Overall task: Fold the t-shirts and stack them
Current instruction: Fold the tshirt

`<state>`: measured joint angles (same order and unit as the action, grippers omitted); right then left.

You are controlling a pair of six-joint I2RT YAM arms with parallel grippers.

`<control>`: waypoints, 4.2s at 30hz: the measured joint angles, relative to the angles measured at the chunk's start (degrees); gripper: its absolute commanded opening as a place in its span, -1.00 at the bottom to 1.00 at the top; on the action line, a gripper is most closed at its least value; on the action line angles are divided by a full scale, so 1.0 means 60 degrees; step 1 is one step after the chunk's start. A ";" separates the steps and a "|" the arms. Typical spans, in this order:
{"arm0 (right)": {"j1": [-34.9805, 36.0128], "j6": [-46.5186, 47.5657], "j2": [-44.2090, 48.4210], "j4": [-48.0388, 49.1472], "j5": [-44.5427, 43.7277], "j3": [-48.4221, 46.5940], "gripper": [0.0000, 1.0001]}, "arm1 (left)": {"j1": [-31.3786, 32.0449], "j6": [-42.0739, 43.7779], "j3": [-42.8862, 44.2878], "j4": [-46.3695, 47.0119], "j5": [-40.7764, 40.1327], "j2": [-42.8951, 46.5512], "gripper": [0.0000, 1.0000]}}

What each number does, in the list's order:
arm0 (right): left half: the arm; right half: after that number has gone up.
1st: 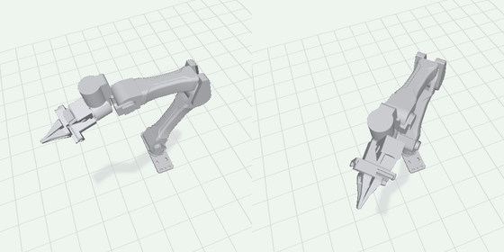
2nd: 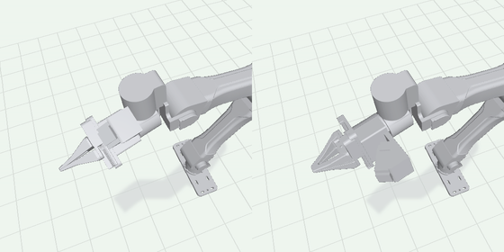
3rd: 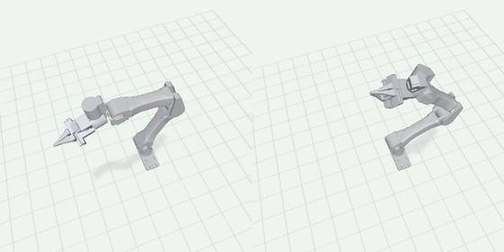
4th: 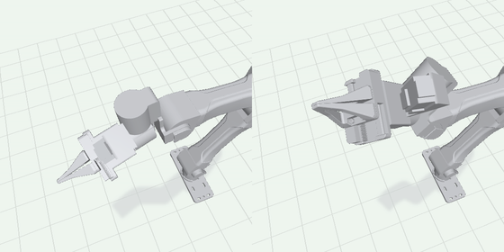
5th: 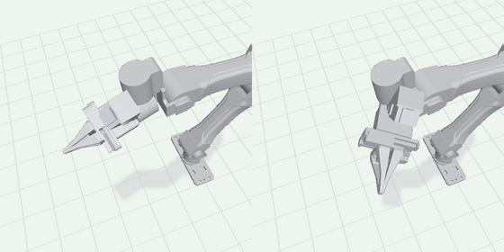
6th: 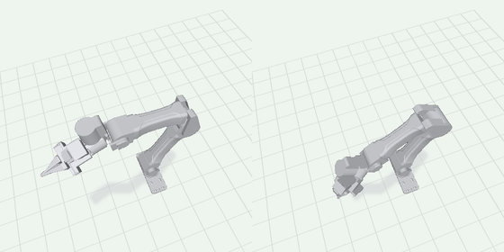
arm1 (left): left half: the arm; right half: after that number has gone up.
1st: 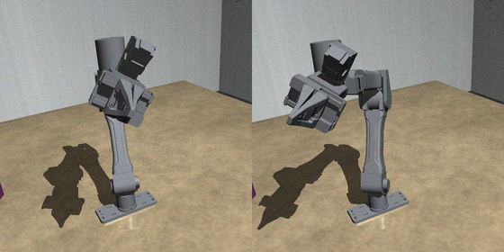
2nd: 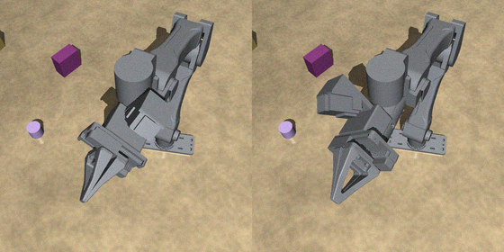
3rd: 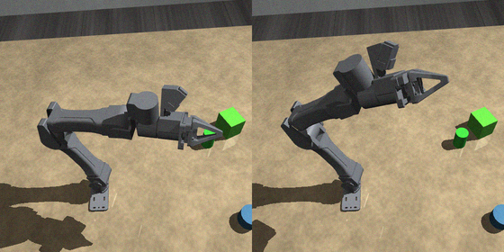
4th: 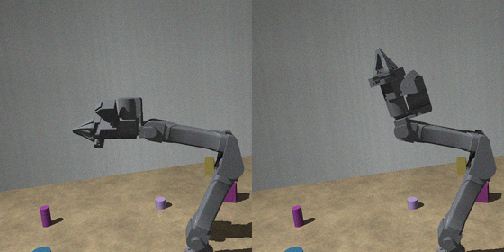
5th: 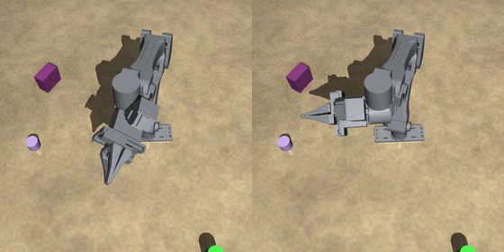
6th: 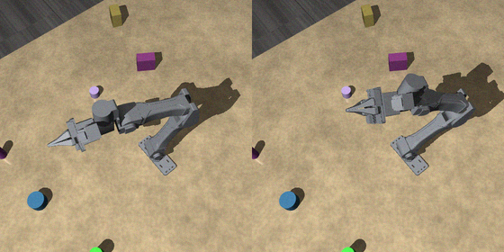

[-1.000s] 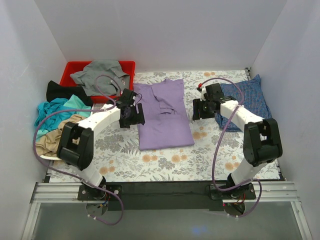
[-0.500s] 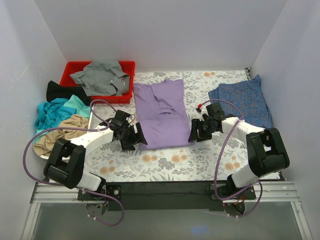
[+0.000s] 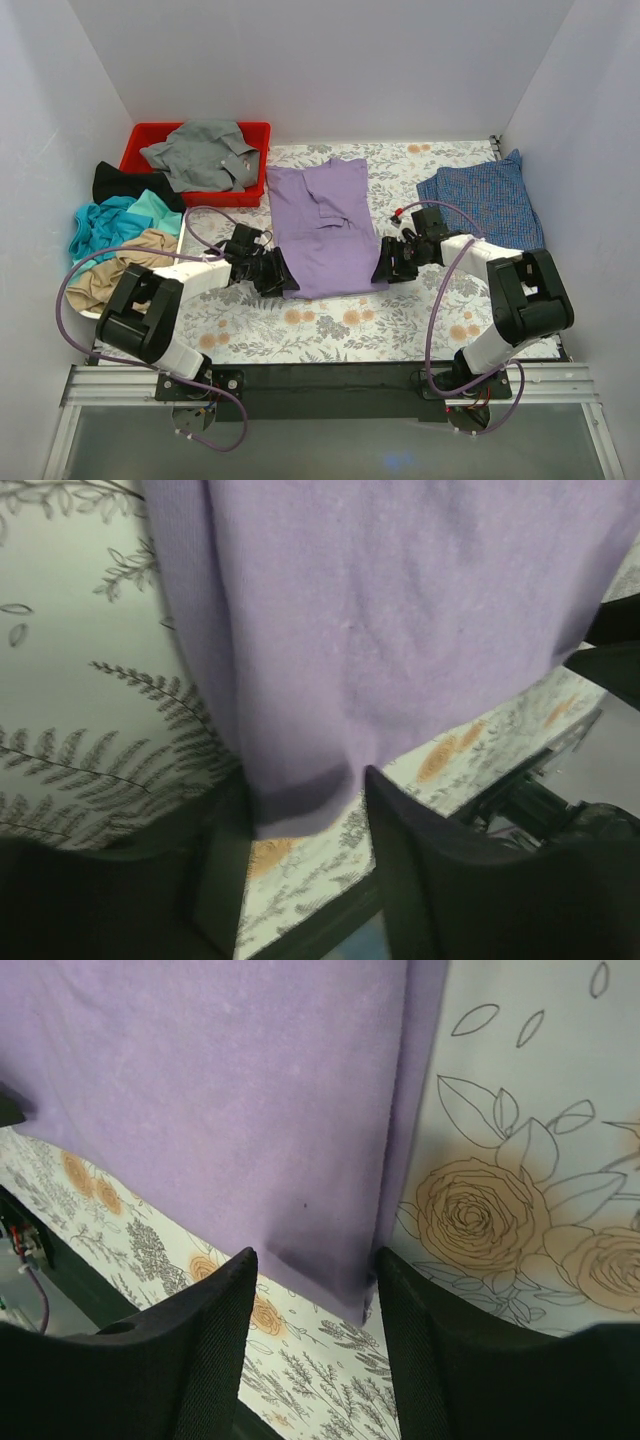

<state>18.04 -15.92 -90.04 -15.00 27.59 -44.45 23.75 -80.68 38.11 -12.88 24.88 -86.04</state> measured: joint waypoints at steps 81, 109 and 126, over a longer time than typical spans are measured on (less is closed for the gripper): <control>-0.0153 0.0594 -0.5858 -0.4237 0.1257 -1.0484 -0.97 | -0.0346 0.0466 0.7654 -0.4852 -0.2211 -0.3563 -1.00; -0.0382 0.0841 -0.7577 -0.3421 0.1712 -1.1839 -0.71 | -0.2007 0.0943 0.8939 -0.3563 -0.1191 -0.5519 -1.00; -0.0889 0.0652 -0.7723 0.0055 0.0346 -1.1927 0.97 | -0.2393 0.1013 1.1100 -0.2441 -0.1545 -0.6280 0.75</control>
<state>12.71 -12.01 -136.38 -14.68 29.67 -116.01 9.39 -74.61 104.71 -27.53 15.62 -123.72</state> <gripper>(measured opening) 0.984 0.869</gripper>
